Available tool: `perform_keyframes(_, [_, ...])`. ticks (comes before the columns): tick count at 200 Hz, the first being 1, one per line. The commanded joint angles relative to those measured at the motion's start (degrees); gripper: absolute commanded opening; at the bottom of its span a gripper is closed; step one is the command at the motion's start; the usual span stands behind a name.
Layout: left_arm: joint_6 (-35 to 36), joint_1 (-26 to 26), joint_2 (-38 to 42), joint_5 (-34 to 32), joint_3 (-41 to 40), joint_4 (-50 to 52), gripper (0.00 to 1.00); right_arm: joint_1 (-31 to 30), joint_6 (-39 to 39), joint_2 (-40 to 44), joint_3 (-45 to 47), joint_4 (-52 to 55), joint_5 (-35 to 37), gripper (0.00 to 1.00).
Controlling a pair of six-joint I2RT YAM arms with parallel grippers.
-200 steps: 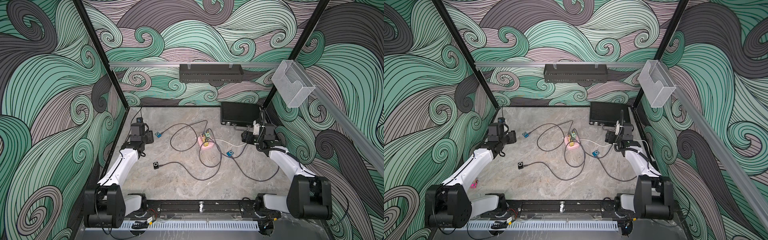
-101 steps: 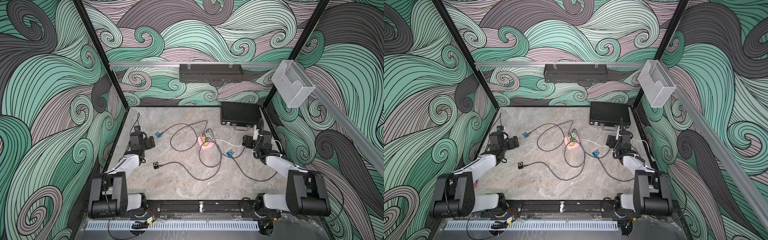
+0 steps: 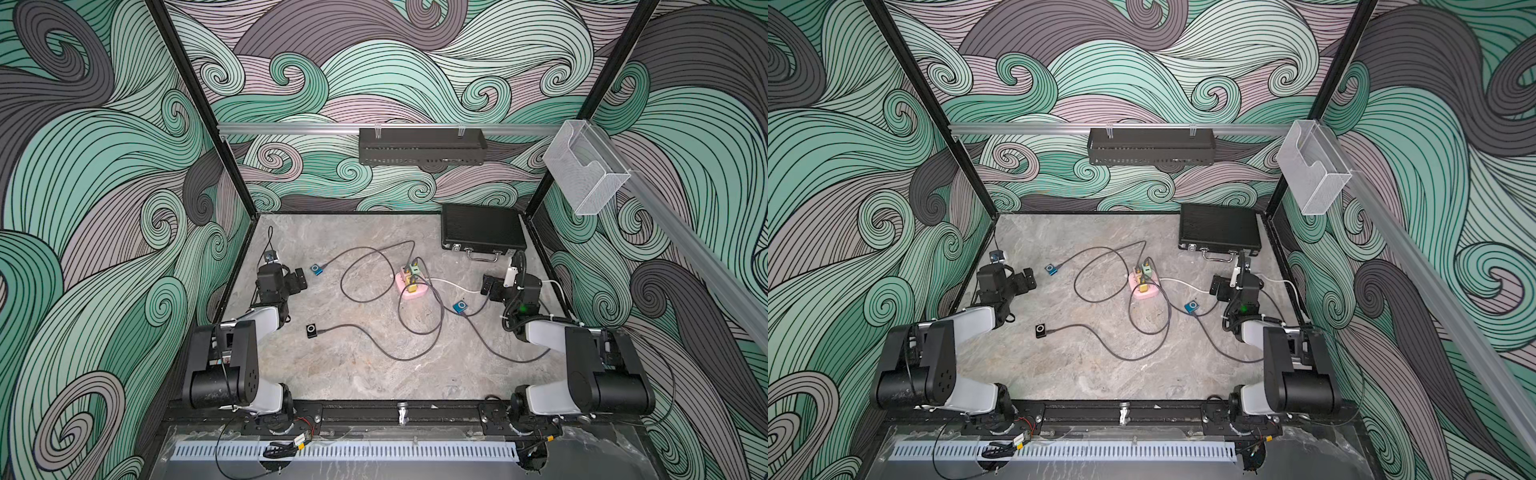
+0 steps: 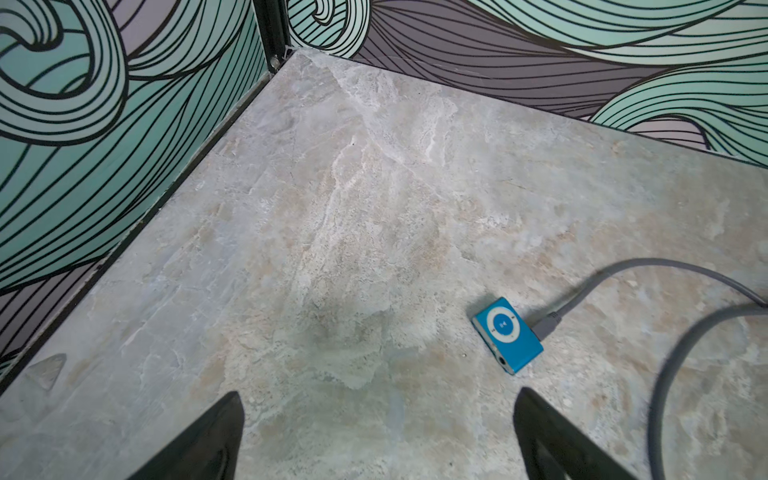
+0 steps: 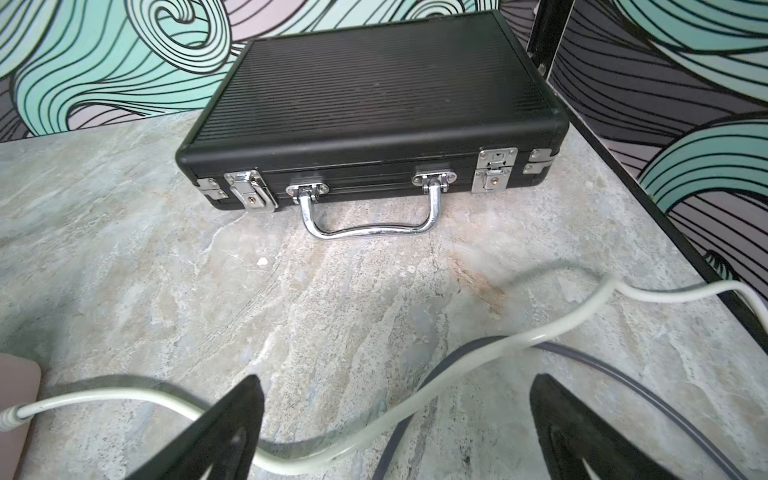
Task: Charge mp3
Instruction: Reset both arms
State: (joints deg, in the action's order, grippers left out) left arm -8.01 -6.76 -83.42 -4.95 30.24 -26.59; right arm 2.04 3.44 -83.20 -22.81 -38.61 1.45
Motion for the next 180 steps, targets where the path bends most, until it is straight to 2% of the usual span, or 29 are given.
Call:
perform_keyframes(1, [1.53,0.26,-0.32,2.38,-1.39,-5.15,0.99,-1.44,-3.75,-1.93,1.05,-9.64,-1.43,0.99])
perform_keyframes(36, [2.86,1.07,-2.96,3.00,-6.02,-15.72,0.98,-3.87,-6.59,-4.18,0.34,-10.13,-0.61,0.99])
perform_keyframes(62, [4.41,1.77,-3.72,3.94,-2.65,-9.97,0.99,-3.60,-5.97,-4.61,-0.60,-8.81,-0.06,0.99])
perform_keyframes(180, [4.93,2.80,-3.86,1.96,-2.38,-9.70,0.99,-2.92,-5.45,-4.58,-1.00,-7.91,-0.76,0.99])
